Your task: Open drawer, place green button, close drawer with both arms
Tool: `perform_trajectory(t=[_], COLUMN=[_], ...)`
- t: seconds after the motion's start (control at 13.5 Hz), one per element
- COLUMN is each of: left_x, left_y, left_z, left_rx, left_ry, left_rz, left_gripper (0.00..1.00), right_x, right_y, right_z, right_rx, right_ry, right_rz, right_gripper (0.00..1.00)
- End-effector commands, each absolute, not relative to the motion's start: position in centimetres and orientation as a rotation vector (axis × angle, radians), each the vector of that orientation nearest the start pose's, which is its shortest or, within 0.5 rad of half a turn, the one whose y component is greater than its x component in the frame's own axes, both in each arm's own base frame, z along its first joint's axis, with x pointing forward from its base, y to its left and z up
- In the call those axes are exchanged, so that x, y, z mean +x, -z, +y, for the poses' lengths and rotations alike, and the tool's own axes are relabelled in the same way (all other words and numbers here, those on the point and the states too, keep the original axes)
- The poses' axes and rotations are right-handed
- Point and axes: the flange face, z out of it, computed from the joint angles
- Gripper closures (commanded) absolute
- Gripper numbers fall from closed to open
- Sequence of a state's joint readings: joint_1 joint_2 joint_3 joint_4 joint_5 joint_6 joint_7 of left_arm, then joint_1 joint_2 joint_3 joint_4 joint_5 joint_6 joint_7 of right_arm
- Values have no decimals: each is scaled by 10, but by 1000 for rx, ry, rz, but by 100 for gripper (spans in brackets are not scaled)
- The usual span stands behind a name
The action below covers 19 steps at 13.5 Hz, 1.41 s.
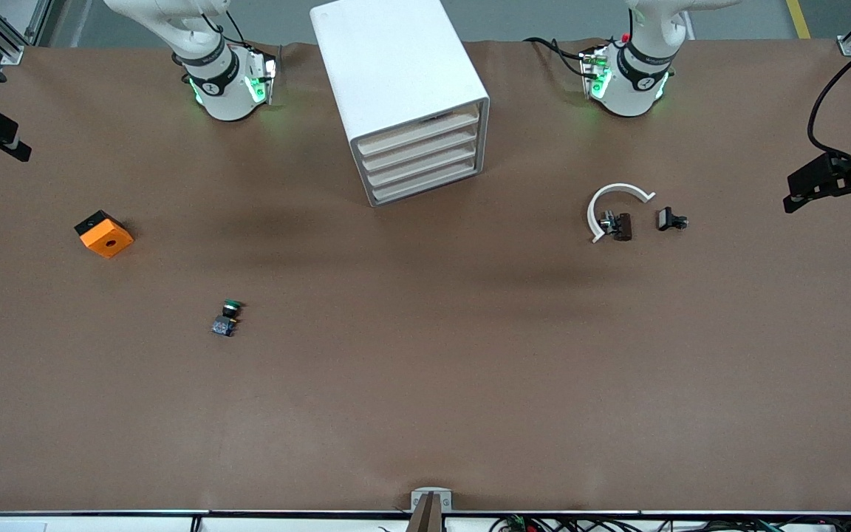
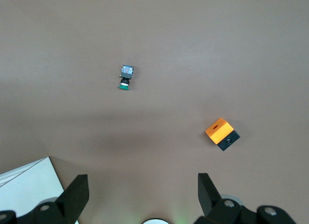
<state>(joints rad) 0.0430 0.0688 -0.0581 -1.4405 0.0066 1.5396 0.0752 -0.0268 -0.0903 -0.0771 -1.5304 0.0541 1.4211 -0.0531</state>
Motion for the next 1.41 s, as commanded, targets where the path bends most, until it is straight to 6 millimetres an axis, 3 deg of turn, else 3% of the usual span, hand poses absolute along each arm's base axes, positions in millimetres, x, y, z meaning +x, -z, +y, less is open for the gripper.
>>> perform_trajectory(t=[0.0, 0.37, 0.52, 0.67, 0.96, 1.11, 1.26, 1.33], left_x=[573, 573, 581, 596, 626, 639, 647, 651], left_y=[-645, -641, -626, -609, -548, -514, -484, -471], left_z=[-5, 1, -2, -8, -39, -69, -99, -109], left_rx=[-3150, -3161, -3152, -3141, -3114, -3054, -2985, -2937], left_ry=[52, 35, -3, 0, -149, -201, -230, -232], left_rz=[126, 38, -137, -436, -881, -1009, -1142, -1224], left_gripper=[0, 0, 0, 0, 0, 0, 0, 0], right_x=[498, 498, 498, 498, 500, 502, 511, 523], right_y=[-685, -687, -686, -686, -684, -682, -668, -647], right_z=[-45, -46, -46, -46, -54, -56, -60, -65], right_rx=[-3065, -3074, -3075, -3077, -3077, -3077, -3077, -3075], right_ry=[-8, 6, 3, 3, -3, -17, -57, -113], right_rz=[109, 104, 105, 103, 131, 138, 136, 156], right_gripper=[0, 0, 0, 0, 0, 0, 0, 0])
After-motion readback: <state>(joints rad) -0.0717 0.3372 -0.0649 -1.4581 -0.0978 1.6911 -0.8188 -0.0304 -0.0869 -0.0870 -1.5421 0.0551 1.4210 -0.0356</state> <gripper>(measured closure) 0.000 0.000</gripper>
